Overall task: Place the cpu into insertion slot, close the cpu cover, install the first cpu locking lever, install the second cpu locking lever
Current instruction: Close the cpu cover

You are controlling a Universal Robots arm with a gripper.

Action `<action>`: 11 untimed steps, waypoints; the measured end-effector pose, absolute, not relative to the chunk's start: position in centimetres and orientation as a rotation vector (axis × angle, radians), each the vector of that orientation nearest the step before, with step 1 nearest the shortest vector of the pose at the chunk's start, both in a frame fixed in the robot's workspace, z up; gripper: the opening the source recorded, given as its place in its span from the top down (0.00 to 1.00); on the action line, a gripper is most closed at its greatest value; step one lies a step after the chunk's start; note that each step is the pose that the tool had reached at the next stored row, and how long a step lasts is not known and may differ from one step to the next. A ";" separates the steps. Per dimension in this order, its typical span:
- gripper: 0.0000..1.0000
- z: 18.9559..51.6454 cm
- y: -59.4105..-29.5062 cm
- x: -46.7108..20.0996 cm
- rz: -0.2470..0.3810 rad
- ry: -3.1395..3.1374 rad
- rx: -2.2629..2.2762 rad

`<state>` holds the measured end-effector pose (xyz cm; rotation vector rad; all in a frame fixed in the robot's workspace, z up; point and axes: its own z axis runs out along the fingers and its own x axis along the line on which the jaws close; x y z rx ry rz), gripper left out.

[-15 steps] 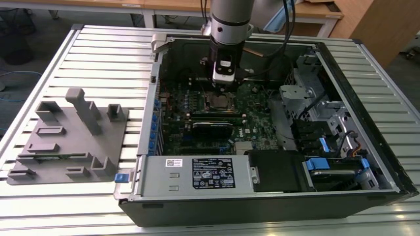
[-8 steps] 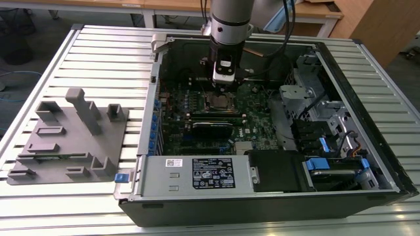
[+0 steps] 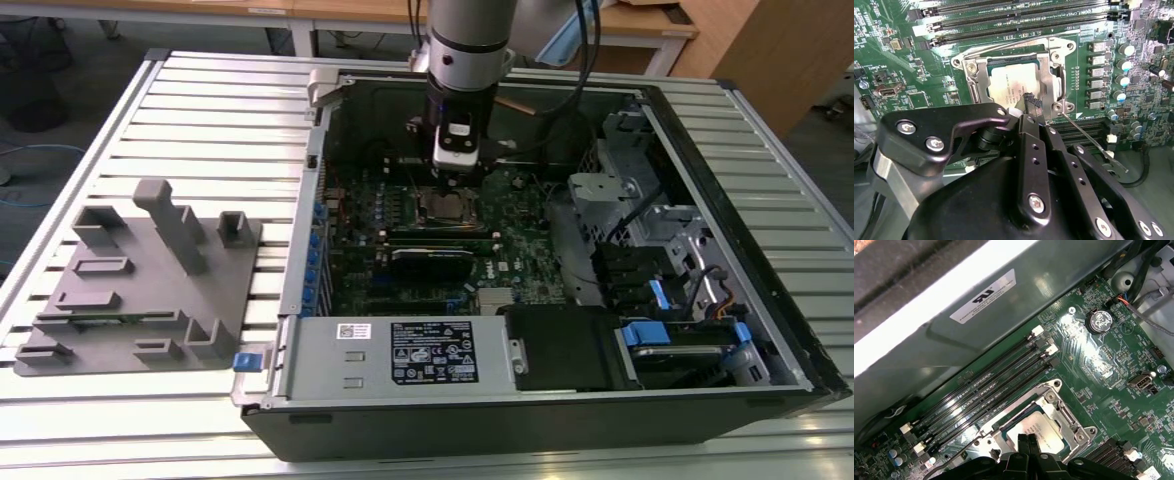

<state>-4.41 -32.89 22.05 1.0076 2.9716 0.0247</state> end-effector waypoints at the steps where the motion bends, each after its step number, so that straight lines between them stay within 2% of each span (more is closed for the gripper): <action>1: 0.89 22.0 -32.9 -4.4 0.025 2.977 0.992; 11: 0.89 22.0 -32.9 -4.4 0.025 3.053 0.730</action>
